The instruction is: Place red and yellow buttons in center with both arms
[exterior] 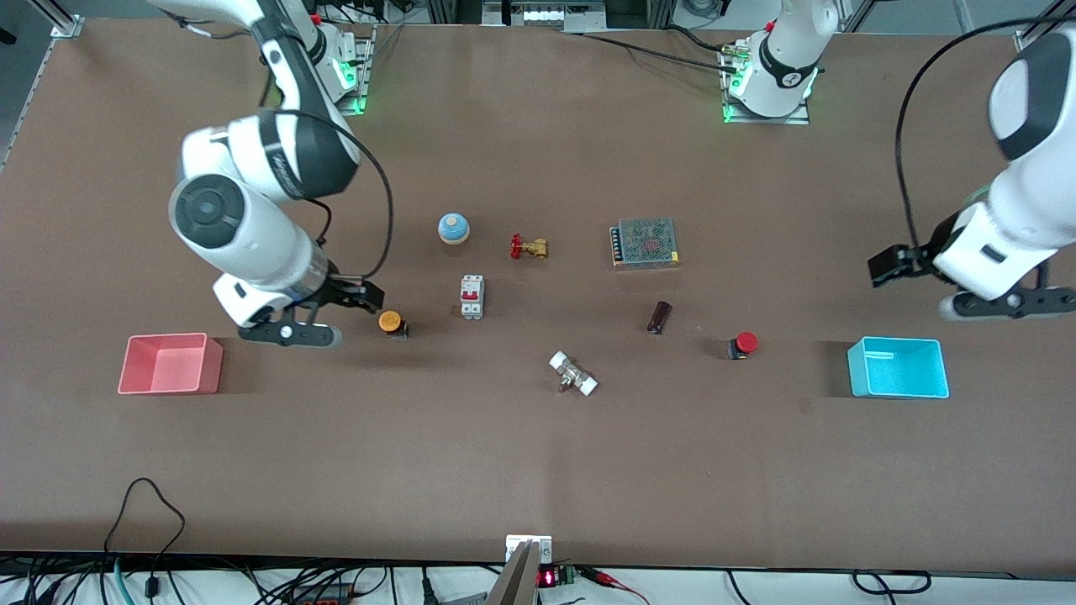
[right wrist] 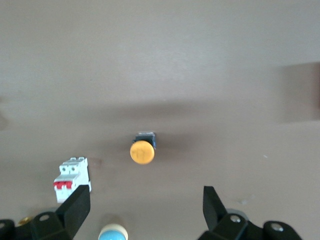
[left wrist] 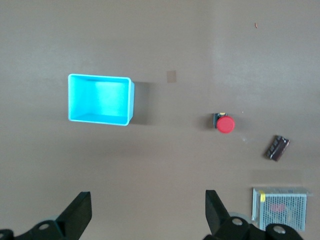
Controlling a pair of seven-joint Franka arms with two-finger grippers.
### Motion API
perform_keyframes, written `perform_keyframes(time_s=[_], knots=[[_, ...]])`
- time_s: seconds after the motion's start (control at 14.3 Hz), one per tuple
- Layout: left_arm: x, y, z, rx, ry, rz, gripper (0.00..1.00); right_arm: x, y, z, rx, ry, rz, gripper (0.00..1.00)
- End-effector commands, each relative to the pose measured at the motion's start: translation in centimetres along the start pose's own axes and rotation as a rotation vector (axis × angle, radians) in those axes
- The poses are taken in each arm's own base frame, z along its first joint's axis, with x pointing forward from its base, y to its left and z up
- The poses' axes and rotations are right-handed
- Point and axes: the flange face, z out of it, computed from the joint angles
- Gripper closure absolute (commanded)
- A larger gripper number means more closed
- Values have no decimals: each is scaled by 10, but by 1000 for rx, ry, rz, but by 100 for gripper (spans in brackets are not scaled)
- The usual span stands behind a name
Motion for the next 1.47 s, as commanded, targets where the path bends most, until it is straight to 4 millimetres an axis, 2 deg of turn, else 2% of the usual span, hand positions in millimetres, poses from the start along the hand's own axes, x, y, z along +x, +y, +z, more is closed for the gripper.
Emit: perform_keyframes(time_s=[0.0,0.21,0.42,0.49,0.56,0.7,0.84,0.98,1.12,1.26,1.4], knots=[[-29,-20,-33,-17,16,27,0,1,18,-44,14,-15,10,0],[-40,-18,-47,-16,19,32,0,10,45,-79,13,-15,51,0],[-52,-30,-63,-29,27,9,0,24,106,-106,15,-20,124,0],[-54,-34,-66,-31,28,3,0,25,135,-125,34,6,124,0],[-55,-34,-66,-31,26,3,0,27,161,-130,43,9,100,0],[-60,-29,-75,-35,25,10,0,21,210,-143,59,-1,44,0],[-69,-28,-87,-35,27,16,0,10,243,-154,50,-24,15,0],[-78,-26,-100,-39,47,15,0,-4,258,-164,6,-64,-2,0],[-81,-26,-114,-103,59,8,0,-18,255,-171,-26,-59,-23,0],[-73,-25,-101,-122,43,9,0,-27,245,-170,-29,-57,-44,0],[-61,-23,-91,-114,47,10,0,-31,245,-172,-26,-54,-59,0]])
